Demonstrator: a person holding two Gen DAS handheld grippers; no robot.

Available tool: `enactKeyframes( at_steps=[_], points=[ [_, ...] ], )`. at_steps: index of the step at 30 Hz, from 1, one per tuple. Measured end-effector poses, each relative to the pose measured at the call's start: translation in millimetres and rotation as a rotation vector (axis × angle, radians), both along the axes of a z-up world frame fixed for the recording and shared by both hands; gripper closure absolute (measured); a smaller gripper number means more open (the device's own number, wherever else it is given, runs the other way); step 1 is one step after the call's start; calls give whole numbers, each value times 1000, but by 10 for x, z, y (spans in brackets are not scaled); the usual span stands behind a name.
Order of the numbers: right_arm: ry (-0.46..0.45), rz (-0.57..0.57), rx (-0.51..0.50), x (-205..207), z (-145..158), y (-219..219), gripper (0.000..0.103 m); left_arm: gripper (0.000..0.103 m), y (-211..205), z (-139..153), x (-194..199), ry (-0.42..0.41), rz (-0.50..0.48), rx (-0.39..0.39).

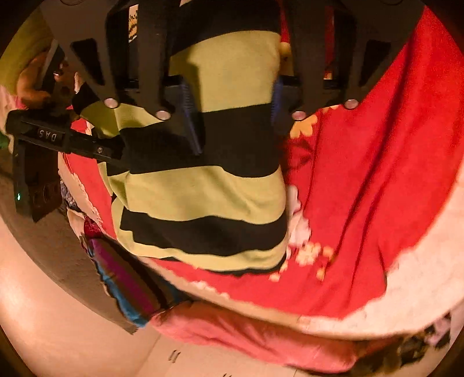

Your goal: Fold small clothes

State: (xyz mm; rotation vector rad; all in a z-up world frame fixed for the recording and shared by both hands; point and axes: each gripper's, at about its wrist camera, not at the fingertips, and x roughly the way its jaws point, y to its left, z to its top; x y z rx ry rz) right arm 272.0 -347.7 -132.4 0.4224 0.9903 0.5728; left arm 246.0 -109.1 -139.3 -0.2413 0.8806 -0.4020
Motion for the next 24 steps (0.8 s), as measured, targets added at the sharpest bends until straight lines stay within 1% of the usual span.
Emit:
enactKeyframes(
  at_steps=[2, 4, 7, 9, 12, 14, 16, 17, 19, 21, 23, 24],
  points=[
    [6, -13, 20, -42, 37, 25, 58, 74, 45, 83, -38, -6, 5, -10],
    [24, -10, 41, -83, 6, 70, 58, 74, 108, 126, -66, -8, 20, -2],
    [26, -32, 6, -121, -91, 52, 58, 73, 165, 2, -34, 50, 33, -9],
    [34, -53, 23, -122, -136, 23, 54, 71, 166, -36, -22, 63, 36, 6],
    [38, -71, 11, -123, -153, 2, 49, 67, 161, -43, -13, 66, 42, 11],
    [40, -78, -9, -130, -166, -13, 43, 61, 167, -61, -9, 72, 50, 18],
    [43, -89, -28, -130, -172, -15, 41, 61, 180, -72, -11, 75, 52, 15],
    [45, -94, -35, -132, -175, -9, 37, 59, 181, -71, -15, 73, 53, 18],
    [41, -108, -57, -159, -179, -7, 35, 56, 179, -66, -24, 69, 57, 31],
    [25, -127, -110, -176, -143, 31, 26, 54, 186, -68, -29, 69, 61, 35],
    [-1, -138, -173, -206, -101, 46, 20, 48, 198, -72, -25, 71, 68, 40],
    [-9, -136, -188, -217, -89, 50, 19, 47, 204, -73, -23, 74, 70, 40]
  ],
)
